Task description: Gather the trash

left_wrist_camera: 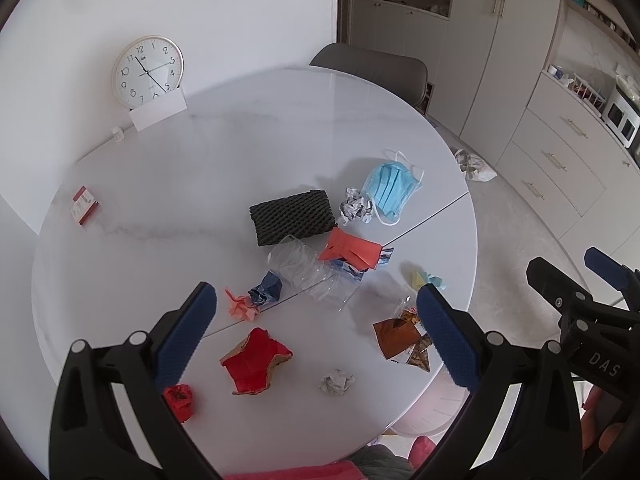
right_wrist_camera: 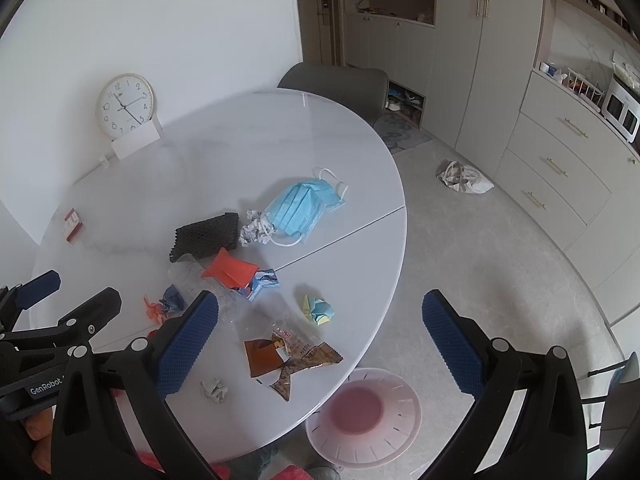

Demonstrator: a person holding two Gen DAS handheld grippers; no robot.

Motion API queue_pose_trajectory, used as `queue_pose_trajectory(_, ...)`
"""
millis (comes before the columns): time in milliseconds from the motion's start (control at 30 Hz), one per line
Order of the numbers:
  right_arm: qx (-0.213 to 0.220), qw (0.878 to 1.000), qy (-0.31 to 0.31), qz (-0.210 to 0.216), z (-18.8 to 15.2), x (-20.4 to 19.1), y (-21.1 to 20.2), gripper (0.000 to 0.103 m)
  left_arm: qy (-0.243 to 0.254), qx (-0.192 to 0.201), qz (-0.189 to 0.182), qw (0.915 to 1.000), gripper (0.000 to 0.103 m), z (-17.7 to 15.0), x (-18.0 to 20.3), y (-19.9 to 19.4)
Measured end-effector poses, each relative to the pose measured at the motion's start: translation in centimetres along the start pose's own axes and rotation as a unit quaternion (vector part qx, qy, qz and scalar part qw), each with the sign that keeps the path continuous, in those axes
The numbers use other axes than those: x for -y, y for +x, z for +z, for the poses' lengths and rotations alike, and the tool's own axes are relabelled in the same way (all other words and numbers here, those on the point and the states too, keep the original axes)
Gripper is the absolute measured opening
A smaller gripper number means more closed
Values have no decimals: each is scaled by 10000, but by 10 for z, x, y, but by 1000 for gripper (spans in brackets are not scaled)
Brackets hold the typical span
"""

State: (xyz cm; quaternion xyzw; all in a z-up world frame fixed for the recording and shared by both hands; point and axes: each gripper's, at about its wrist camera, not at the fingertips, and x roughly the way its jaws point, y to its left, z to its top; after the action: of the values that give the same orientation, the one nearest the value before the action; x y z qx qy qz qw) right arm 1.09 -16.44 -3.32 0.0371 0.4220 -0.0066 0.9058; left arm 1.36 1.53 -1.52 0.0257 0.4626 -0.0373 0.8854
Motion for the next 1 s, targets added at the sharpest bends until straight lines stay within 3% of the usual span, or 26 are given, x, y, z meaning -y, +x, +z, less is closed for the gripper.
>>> queue_pose_trajectory(1000,-55,10000,-45,0,-2,-2,-1,101,-49,-43,-8,10000,96,2,-7,0)
